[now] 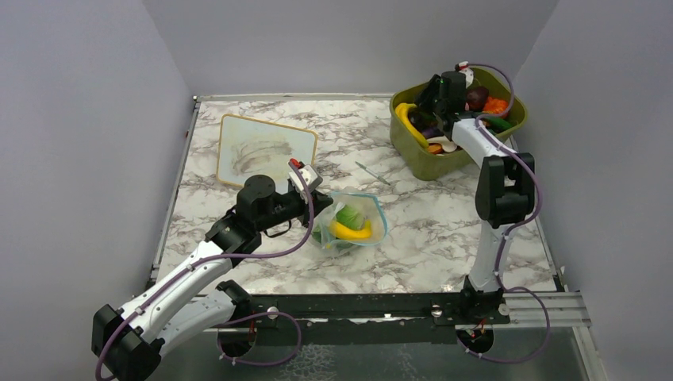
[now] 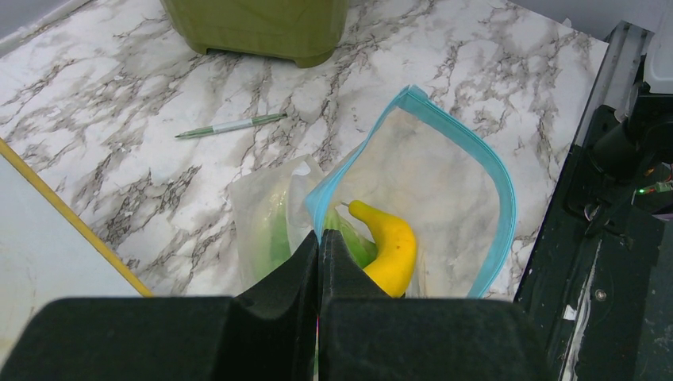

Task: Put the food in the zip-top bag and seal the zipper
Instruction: Pick up the fake fruit from the bin.

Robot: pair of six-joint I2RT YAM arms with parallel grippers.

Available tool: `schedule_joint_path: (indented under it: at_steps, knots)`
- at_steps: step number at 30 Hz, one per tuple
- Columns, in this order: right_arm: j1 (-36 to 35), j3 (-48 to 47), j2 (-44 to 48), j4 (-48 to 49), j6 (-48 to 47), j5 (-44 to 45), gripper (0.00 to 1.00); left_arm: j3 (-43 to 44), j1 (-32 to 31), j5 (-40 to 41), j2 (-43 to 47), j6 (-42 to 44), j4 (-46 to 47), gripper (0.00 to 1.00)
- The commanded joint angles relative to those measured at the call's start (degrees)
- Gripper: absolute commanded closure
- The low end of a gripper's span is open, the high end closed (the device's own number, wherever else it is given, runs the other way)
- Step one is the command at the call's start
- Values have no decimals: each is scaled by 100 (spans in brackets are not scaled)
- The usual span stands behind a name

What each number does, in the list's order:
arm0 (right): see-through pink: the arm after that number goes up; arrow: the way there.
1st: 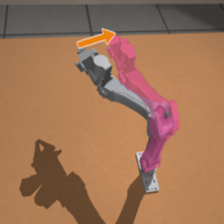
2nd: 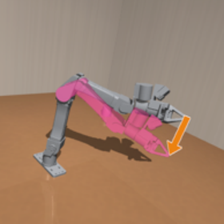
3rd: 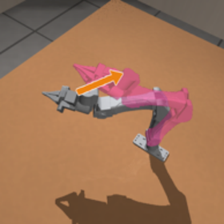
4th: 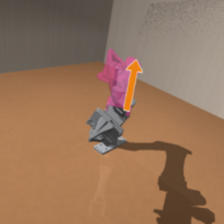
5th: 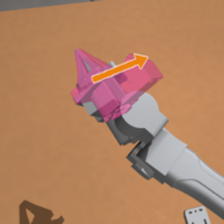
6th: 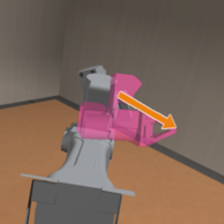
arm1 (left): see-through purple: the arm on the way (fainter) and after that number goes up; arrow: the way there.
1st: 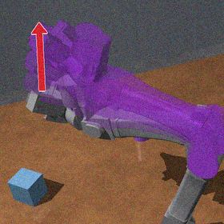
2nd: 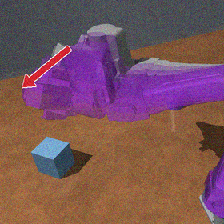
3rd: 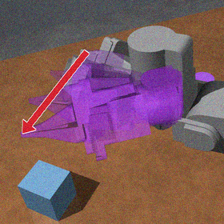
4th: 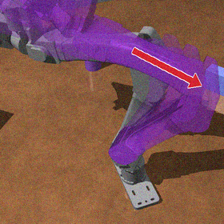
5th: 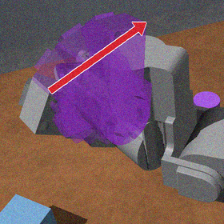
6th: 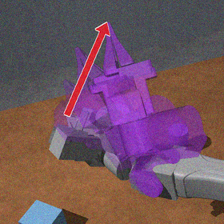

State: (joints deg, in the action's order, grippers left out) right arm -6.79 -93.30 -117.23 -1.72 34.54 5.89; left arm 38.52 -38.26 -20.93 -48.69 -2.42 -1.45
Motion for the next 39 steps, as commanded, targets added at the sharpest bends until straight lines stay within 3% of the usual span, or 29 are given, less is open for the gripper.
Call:
schedule_joint_path:
  at_steps: [1,10,15,23,39]
  knots:
    - [29,-87,-179,-67,1207,440,47,-18,-16,59,11,66,58,100]
    - [28,-477,-498,-1079,2582,824,46,-11,-19,75,40,83,57,100]
    - [37,-388,-590,-792,2697,698,50,-12,-15,77,56,90,52,100]
    - [37,-173,-546,-431,2669,484,74,-18,-23,124,141,129,4,100]
    - [37,390,65,334,2173,197,92,-29,-59,422,210,186,-59,100]
